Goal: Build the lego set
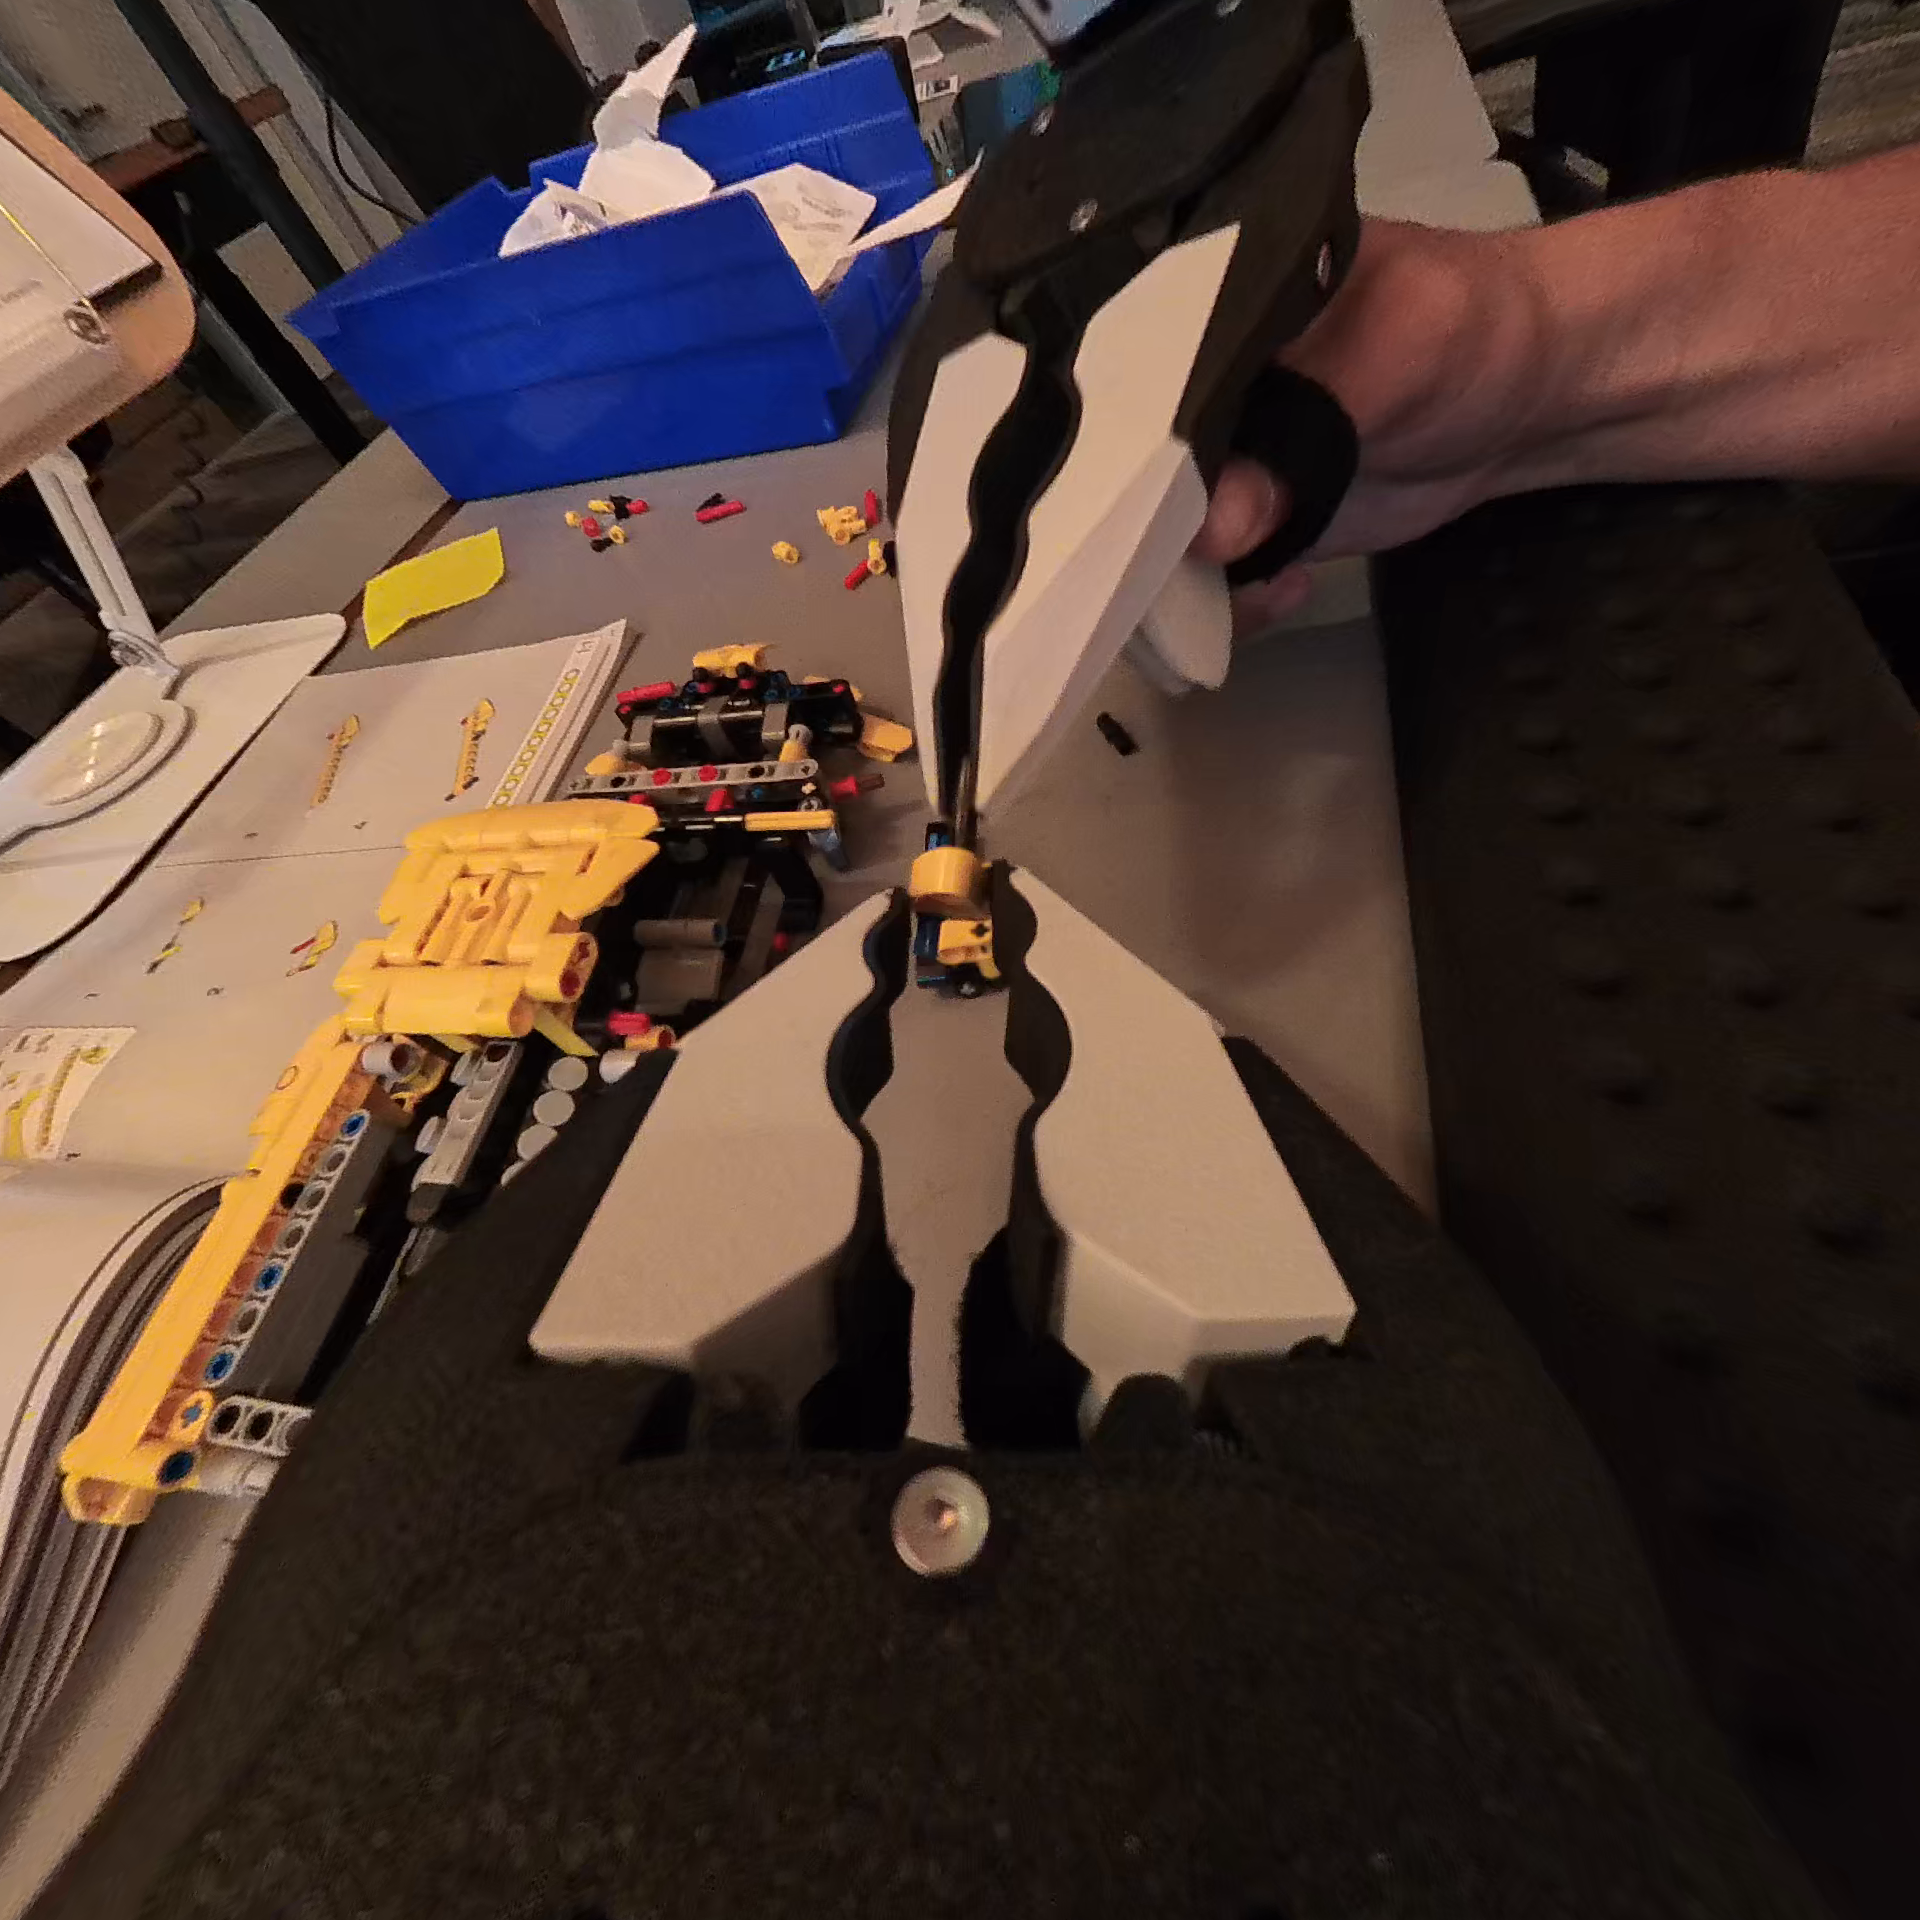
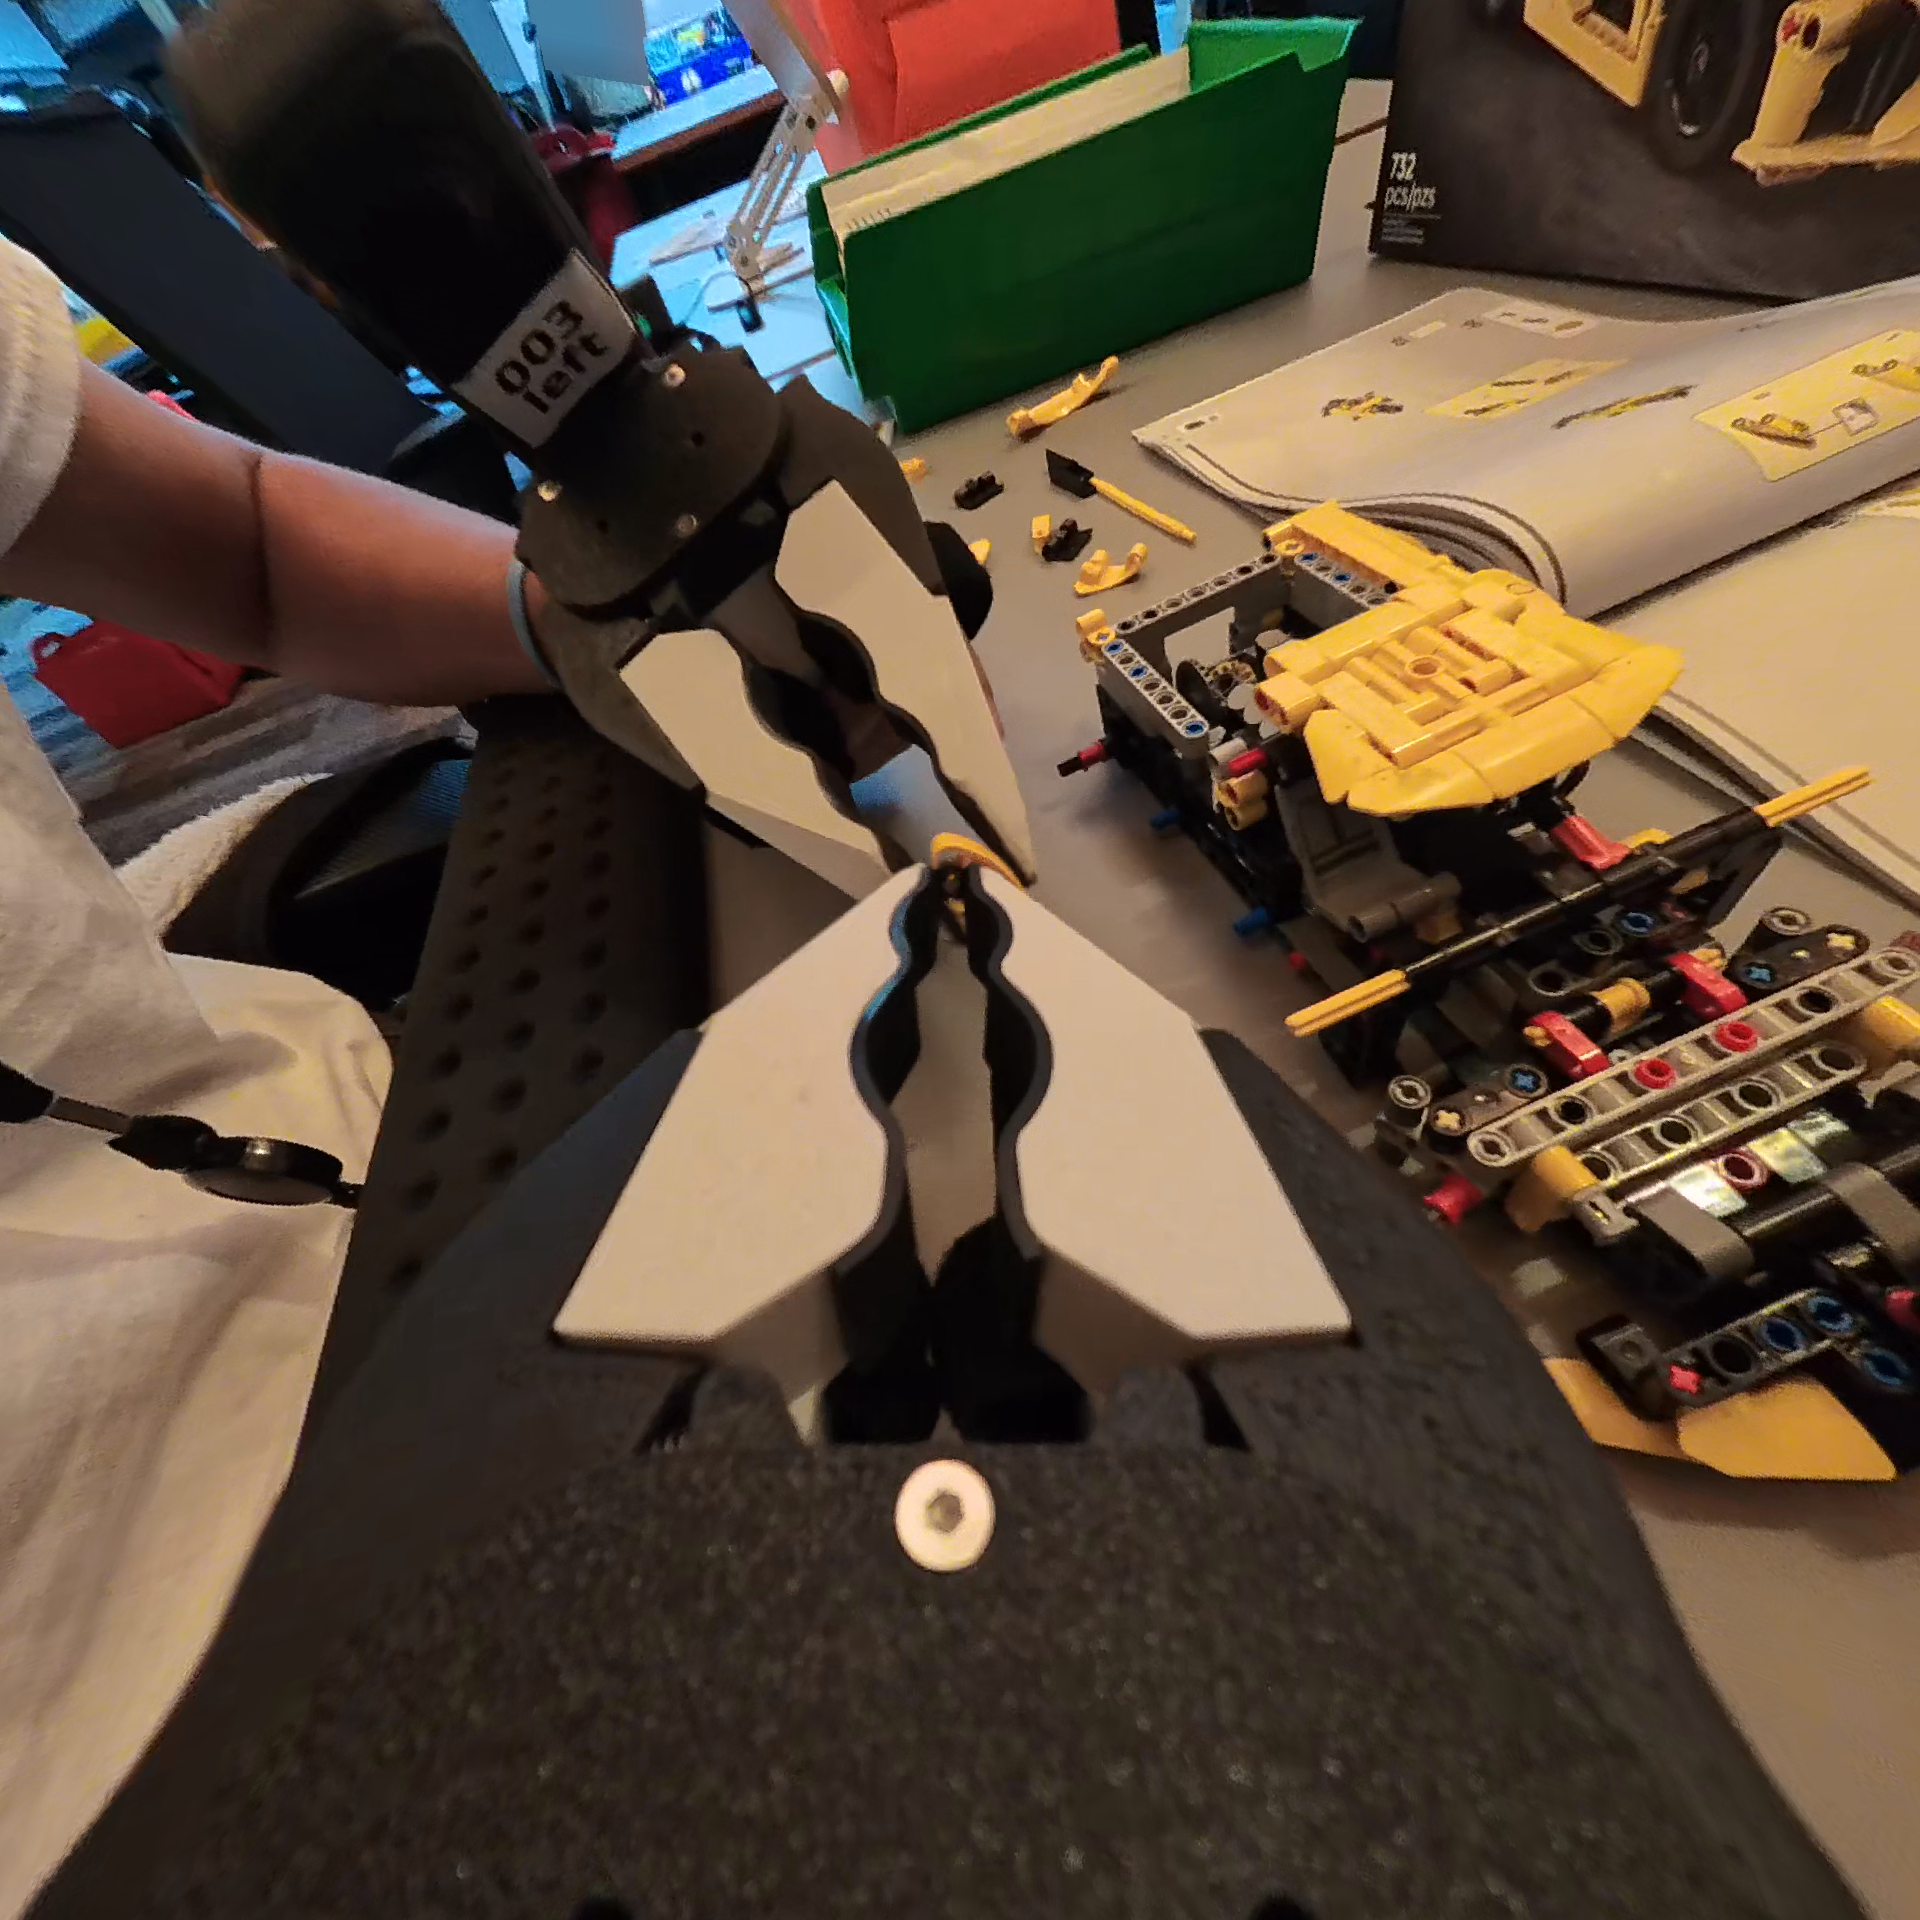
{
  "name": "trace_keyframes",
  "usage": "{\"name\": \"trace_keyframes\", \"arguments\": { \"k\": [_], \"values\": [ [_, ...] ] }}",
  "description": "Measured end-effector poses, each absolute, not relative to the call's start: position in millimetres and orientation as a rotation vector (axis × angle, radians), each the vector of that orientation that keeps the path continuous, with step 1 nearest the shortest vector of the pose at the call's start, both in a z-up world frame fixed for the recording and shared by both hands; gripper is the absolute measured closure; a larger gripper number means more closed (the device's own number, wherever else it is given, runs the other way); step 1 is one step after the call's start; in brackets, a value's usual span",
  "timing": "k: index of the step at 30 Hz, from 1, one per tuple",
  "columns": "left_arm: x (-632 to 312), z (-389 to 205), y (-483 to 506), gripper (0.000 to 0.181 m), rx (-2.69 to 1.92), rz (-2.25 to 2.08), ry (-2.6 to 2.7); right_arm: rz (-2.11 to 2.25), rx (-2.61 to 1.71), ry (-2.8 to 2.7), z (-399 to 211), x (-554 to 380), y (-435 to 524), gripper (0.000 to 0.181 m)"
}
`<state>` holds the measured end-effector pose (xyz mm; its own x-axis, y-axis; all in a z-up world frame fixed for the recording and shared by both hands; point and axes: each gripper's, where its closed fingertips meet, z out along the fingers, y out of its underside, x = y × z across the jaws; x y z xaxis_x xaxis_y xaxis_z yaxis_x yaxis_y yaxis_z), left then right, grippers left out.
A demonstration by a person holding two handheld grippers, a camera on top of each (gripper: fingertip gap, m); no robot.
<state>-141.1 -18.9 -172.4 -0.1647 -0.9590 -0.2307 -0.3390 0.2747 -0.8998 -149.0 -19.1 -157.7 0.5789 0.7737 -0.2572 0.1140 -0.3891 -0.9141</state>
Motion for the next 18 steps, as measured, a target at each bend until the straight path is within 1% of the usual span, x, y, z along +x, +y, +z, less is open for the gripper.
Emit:
{"name": "trace_keyframes", "arguments": {
  "k": [8,14,18],
  "values": [
    [-140,-179,-20,0.167,-1.188,-0.811,1.718,0.778,-1.879,-0.785,-166,-153,-19,0.177],
    [-139,-185,-17,0.167,-1.182,-0.701,1.736,0.440,-1.864,-0.932,-173,-153,-16,0.177],
    [-138,-186,-12,0.167,-1.147,-0.587,1.736,0.385,-1.888,-0.926,-175,-153,-13,0.177]
  ]
}}
